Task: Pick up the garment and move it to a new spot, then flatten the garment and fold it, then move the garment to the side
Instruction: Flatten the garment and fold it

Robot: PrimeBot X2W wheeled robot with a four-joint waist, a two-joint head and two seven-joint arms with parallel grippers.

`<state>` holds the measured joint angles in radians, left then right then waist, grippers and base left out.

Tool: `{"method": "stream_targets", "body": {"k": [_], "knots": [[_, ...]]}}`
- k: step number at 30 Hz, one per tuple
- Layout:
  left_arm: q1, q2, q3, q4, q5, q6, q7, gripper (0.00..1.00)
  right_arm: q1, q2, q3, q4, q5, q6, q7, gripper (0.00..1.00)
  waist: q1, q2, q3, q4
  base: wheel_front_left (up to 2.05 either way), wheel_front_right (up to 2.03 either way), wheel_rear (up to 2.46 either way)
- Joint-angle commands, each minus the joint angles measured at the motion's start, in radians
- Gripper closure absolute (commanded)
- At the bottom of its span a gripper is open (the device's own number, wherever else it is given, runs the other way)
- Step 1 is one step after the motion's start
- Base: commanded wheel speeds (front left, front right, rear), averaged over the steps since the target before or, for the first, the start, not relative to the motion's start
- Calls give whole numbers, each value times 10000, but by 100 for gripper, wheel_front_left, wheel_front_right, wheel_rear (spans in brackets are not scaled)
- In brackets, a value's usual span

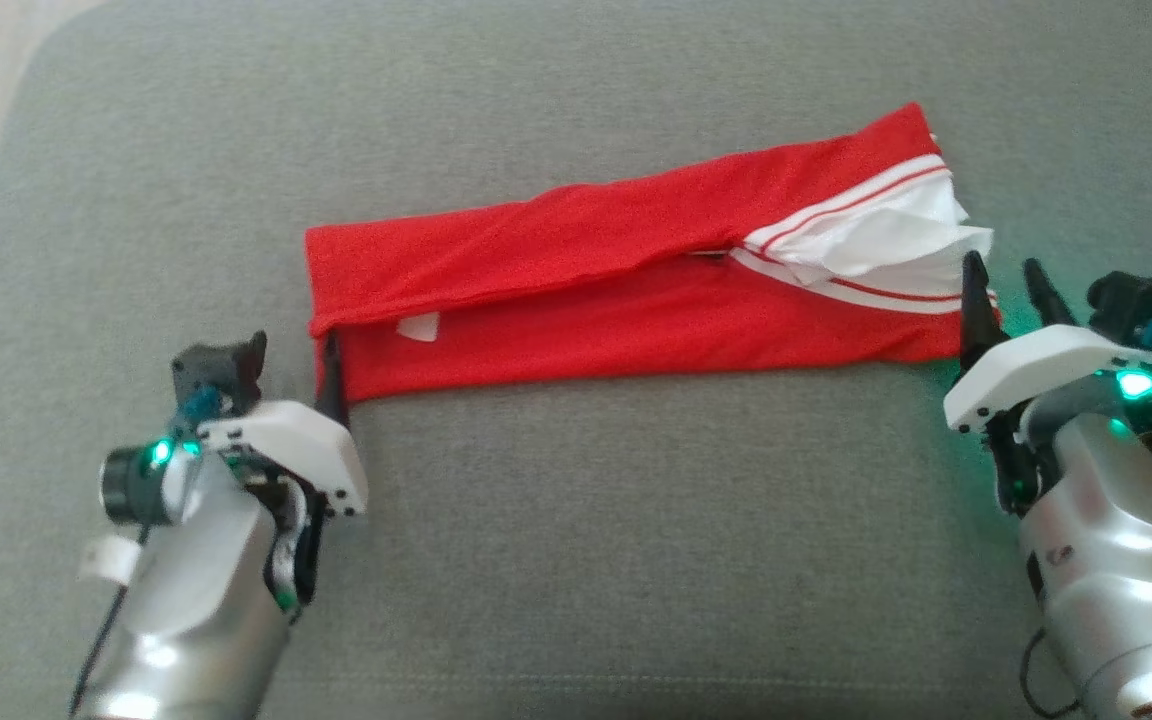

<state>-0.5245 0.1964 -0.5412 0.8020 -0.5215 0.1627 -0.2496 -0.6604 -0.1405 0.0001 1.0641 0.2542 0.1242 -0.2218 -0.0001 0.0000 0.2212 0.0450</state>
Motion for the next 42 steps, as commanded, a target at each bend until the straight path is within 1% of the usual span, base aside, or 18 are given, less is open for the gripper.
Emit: {"method": "stream_targets", "body": {"k": [1,4,9,12,13,14,15,19,22,25,29,31,35,37,40,42], "knots": [[141,124,603,-484,207,167,-121,0,-151,-7,178,-391,128,65,-146,0,1,0,-44,213,0,0,0],[1048,-337,1268,-1315,758,255,-121,0,-35,-182,13,-280,261,65,-179,0,1,0,-102,688,0,0,0],[1821,-754,1613,-1736,1495,-75,-122,0,-53,-451,-241,452,94,65,122,0,1,0,-169,1277,0,0,0],[2041,-934,1851,-1855,1788,-241,-122,0,-39,-400,-351,977,25,65,440,0,1,0,-222,1553,0,0,0],[2089,-978,1912,-1894,1889,-295,-122,0,-34,-371,-354,1087,24,65,496,27,1,0,-237,1622,0,0,0],[2133,-1020,2006,-1959,1974,-336,-122,0,-30,-326,-314,1170,16,65,546,82,1,0,-247,1665,0,0,0],[2175,-1057,2102,-2022,2065,-369,-122,0,-18,-272,-314,1243,76,65,588,100,1,0,-266,1697,0,0,0],[2399,-1198,2434,-2136,2330,-517,-122,0,53,-270,-359,1321,295,65,367,100,1,0,-400,1731,0,0,0],[2499,-1253,2566,-2158,2452,-579,-122,0,63,-448,-462,1257,367,65,107,100,1,0,-501,1690,0,0,0],[2640,-1322,2743,-2200,2602,-652,-122,0,37,-825,-678,1099,343,65,-185,100,1,0,-668,1545,0,0,0],[2779,-1392,2940,-2230,2705,-790,-122,0,-34,-1222,-791,586,153,65,-346,100,1,0,-853,1240,0,0,0],[2822,-1420,2998,-2231,2727,-833,-122,0,-130,-1243,-613,150,-25,65,-371,100,1,0,-897,1075,0,0,0],[2882,-1452,2974,-2214,2697,-911,-122,0,-347,-890,367,-838,-418,65,-384,100,1,0,-968,912,0,0,0],[2887,-1456,2856,-2250,2442,-959,-122,0,-431,-472,953,-1300,-402,65,-314,100,1,0,-990,964,0,0,0],[2877,-1459,2463,-2321,2186,-920,-122,0,-386,143,1944,-1997,-147,65,-103,100,1,0,-1044,1300,0,0,0],[2871,-1459,2222,-2355,2094,-877,-122,0,-230,422,2600,-2408,177,65,99,100,1,0,-1088,1638,0,0,0]]}}
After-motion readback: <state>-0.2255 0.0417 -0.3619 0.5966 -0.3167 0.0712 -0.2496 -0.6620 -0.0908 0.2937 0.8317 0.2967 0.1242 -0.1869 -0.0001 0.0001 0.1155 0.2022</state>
